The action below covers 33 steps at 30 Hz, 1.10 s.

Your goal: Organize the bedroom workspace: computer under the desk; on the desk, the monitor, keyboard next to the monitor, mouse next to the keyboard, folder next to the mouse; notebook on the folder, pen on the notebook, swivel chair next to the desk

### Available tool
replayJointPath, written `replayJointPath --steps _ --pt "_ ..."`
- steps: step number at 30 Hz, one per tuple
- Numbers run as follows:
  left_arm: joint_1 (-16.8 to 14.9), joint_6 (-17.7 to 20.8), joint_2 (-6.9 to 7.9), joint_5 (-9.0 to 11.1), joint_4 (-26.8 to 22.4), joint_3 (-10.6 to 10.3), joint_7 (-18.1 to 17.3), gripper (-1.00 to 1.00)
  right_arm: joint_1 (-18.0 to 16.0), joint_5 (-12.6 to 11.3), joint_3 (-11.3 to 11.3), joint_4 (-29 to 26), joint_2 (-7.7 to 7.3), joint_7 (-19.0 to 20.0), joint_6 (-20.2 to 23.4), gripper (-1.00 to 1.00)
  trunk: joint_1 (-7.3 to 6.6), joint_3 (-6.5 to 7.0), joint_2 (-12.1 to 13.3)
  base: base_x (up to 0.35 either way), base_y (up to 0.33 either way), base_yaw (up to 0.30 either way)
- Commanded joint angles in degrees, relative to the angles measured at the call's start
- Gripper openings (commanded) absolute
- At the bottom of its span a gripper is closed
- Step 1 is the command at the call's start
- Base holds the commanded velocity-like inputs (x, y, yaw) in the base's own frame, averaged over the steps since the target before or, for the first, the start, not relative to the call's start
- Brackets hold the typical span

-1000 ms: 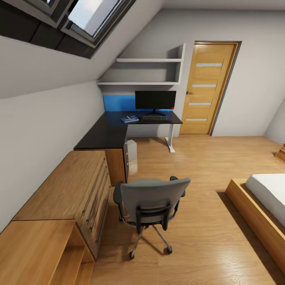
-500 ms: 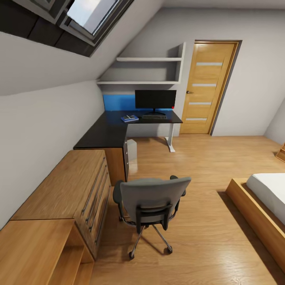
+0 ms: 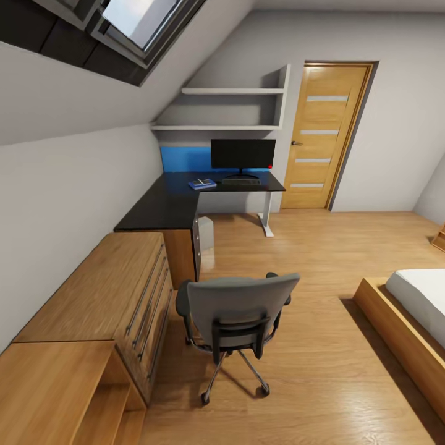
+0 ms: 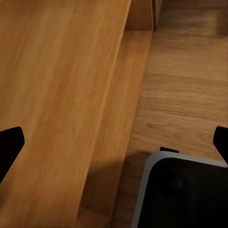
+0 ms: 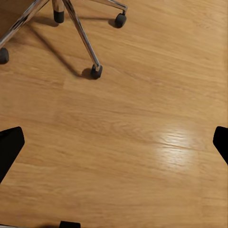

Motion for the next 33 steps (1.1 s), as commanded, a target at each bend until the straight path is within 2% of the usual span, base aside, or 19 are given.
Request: replayJointPath --steps 1,6,13,18,22,28,29,30,31,32,33 --pt "0.02 -0.1 -0.06 0.38 -0.15 -0.52 0.33 1.0 -0.04 0.46 0.15 0.06 0.05 -0.6 0.0 1.0 0.23 -0.24 -0.46 0.0 0.0 0.0" --pt "0.02 0.1 -0.61 0.33 -1.04 -0.55 0.49 1.0 -0.04 0.46 0.15 0.04 0.07 -0.58 -0.05 1.0 1.33 -1.14 -2.47 0.0 0.0 0.0" --pt "0.02 1.04 -1.27 0.27 -4.78 -0.56 0.63 1.0 -0.04 0.47 0.22 -0.08 -0.03 -0.53 -0.13 1.0 2.87 -2.4 -5.27 0.0 0.0 0.0" --pt "0.0 6.58 -1.48 -0.02 -13.63 -0.6 0.58 1.0 -0.04 0.48 0.19 -1.1 -0.06 -0.53 -0.06 1.0 3.97 -3.29 -7.28 0.0 0.0 0.0" --pt "-0.36 15.84 -1.33 -0.15 -23.27 -0.58 0.63 1.0 -0.04 0.44 0.17 -2.35 -0.05 -0.57 0.12 1.0 4.85 -4.01 -8.88 0.0 0.0 0.0" --pt "-3.98 35.33 -1.55 -0.23 -35.0 -0.54 2.1 1.0 -0.07 0.4 0.16 -3.61 -0.02 -0.59 0.28 1.0 6.17 -5.09 -11.29 0.0 0.0 0.0" --pt "-6.0 40.75 -2.1 -0.24 -36.98 -0.55 2.69 1.0 -0.12 0.4 0.14 -4.27 -0.04 -0.63 0.3 1.0 6.38 -5.27 -11.69 0.0 0.0 0.0" --pt "-7.17 42.96 -2.48 -0.22 -37.66 -0.56 2.92 1.0 -0.14 0.38 0.12 -4.71 -0.04 -0.68 0.33 1.0 6.6 -5.45 -12.09 0.0 0.0 0.0" --pt "-9.76 46.52 -3.33 -0.11 -38.47 -0.56 3.24 1.0 -0.22 0.29 0.08 -5.74 -0.05 -0.79 0.4 1.0 6.82 -5.63 -12.49 0.0 0.0 0.0" --pt "-11.14 47.9 -3.7 -0.07 -38.55 -0.56 3.35 1.0 -0.25 0.17 0.06 -6.28 -0.06 -0.84 0.5 1.0 7.04 -5.81 -12.89 0.0 0.0 0.0" --pt "-14.08 49.95 -4.25 0.05 -37.96 -0.55 3.47 1.0 -0.35 -0.3 0.0 -7.45 -0.06 -0.95 0.88 1.0 7.26 -5.99 -13.3 0.0 0.0 0.0"
